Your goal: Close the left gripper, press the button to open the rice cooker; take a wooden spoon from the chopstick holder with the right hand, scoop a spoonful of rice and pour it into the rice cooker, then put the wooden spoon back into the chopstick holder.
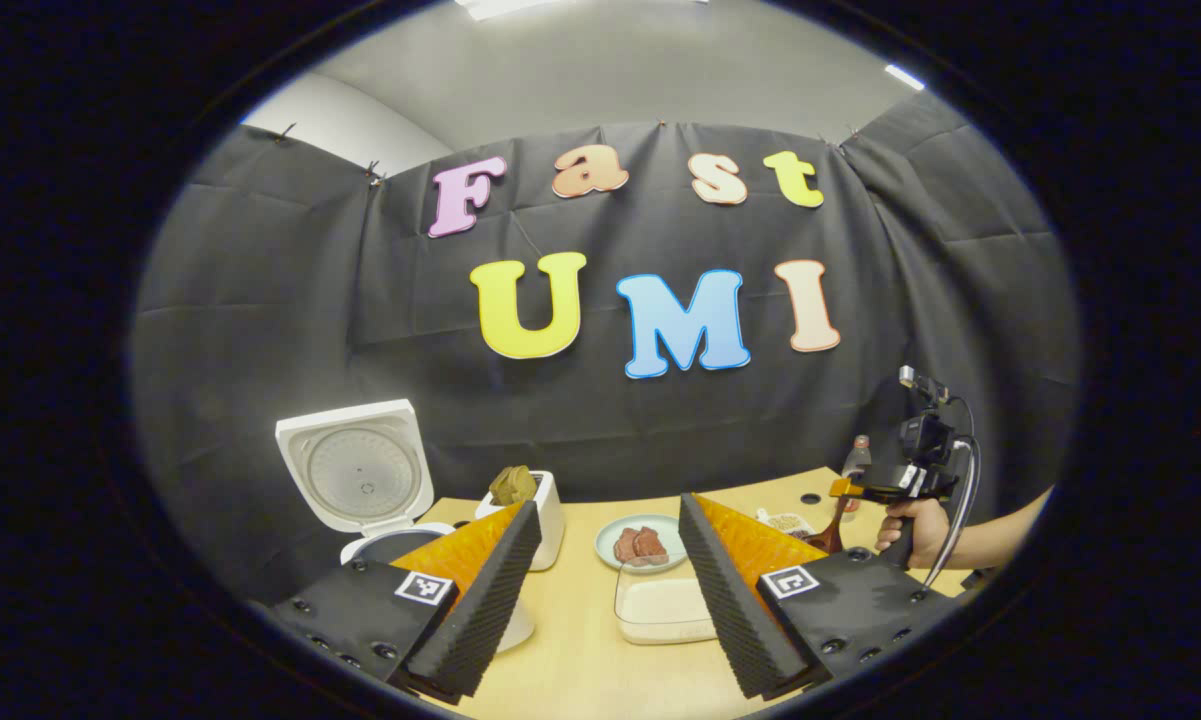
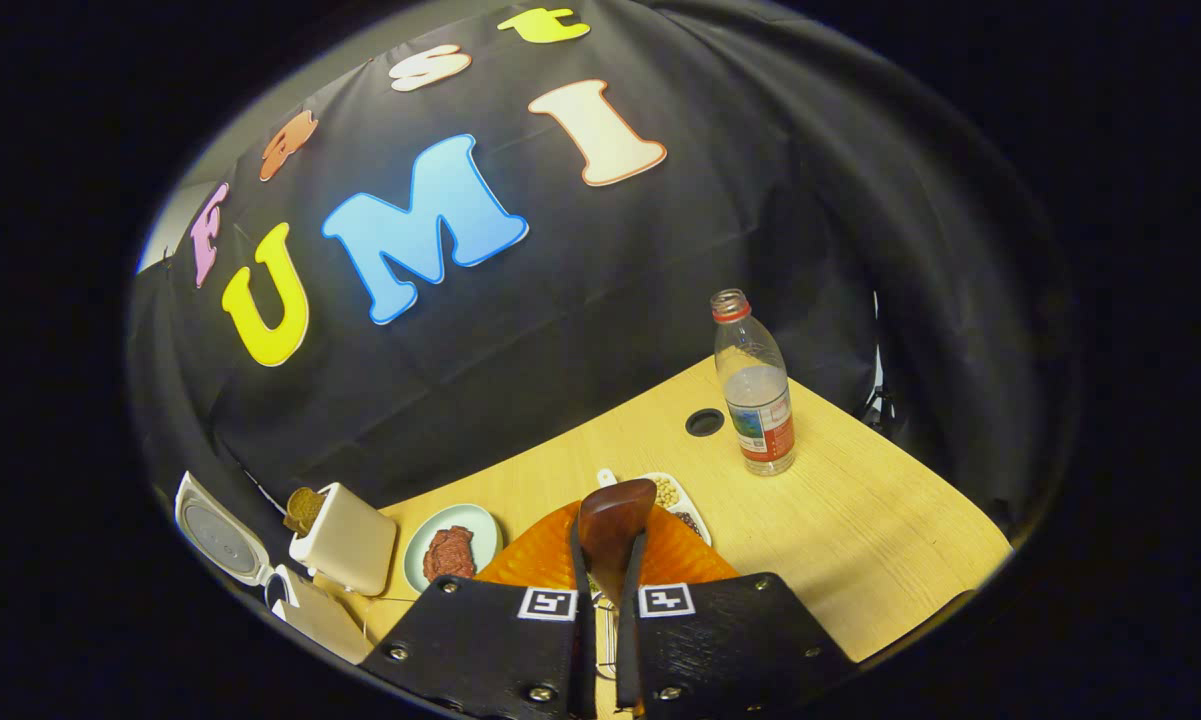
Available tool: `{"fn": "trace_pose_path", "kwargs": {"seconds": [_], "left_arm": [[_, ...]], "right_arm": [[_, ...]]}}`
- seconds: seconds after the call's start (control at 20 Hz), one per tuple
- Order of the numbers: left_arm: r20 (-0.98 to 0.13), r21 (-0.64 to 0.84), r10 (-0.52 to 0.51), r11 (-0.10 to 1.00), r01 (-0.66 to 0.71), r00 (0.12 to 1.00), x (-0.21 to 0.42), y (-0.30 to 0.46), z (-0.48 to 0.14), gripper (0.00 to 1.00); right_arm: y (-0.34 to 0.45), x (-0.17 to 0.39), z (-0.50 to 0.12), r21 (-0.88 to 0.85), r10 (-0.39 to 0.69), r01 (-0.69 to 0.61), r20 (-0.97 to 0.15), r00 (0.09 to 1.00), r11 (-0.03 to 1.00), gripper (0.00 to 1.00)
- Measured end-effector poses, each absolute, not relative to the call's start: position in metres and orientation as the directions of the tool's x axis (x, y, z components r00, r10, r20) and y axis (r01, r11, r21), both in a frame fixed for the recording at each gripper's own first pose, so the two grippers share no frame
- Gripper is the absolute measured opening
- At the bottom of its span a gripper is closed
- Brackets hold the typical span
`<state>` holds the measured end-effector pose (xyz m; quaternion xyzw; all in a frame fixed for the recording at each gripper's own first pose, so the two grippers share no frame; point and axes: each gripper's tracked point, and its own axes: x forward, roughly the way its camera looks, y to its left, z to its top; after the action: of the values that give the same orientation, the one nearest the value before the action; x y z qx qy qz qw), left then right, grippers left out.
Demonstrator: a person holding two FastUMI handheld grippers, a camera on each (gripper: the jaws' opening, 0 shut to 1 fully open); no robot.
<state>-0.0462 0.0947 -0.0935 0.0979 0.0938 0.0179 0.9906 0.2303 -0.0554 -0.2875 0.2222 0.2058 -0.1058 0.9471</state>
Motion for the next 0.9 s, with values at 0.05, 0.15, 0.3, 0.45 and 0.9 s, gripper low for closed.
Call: {"fn": "trace_pose_path", "kwargs": {"seconds": [0.05, 0.15, 0.3, 0.45, 0.9], "left_arm": [[-0.192, 0.202, 0.061, 0.979, -0.022, 0.980, -0.049, 0.097, -0.098, 1.00], [-0.198, 0.204, 0.063, 0.979, -0.022, 0.978, -0.051, 0.095, -0.099, 0.96], [-0.208, 0.192, 0.044, 0.981, -0.004, 0.977, -0.043, 0.089, -0.102, 1.00], [-0.196, 0.188, 0.016, 0.982, 0.022, 0.980, -0.035, 0.084, -0.097, 0.96], [-0.182, 0.135, -0.042, 0.989, 0.068, 0.982, -0.011, 0.088, -0.095, 0.92]], "right_arm": [[-0.057, 0.233, -0.290, 0.379, -0.113, 0.298, -0.439, 0.891, 0.876, 0.08], [-0.056, 0.234, -0.297, 0.374, -0.123, 0.305, -0.438, 0.891, 0.876, 0.08], [-0.063, 0.231, -0.303, 0.346, -0.145, 0.318, -0.442, 0.885, 0.883, 0.13], [-0.076, 0.222, -0.303, 0.265, -0.179, 0.310, -0.422, 0.889, 0.913, 0.31], [-0.115, 0.163, -0.219, 0.151, -0.269, 0.319, -0.279, 0.922, 0.936, 0.93]]}}
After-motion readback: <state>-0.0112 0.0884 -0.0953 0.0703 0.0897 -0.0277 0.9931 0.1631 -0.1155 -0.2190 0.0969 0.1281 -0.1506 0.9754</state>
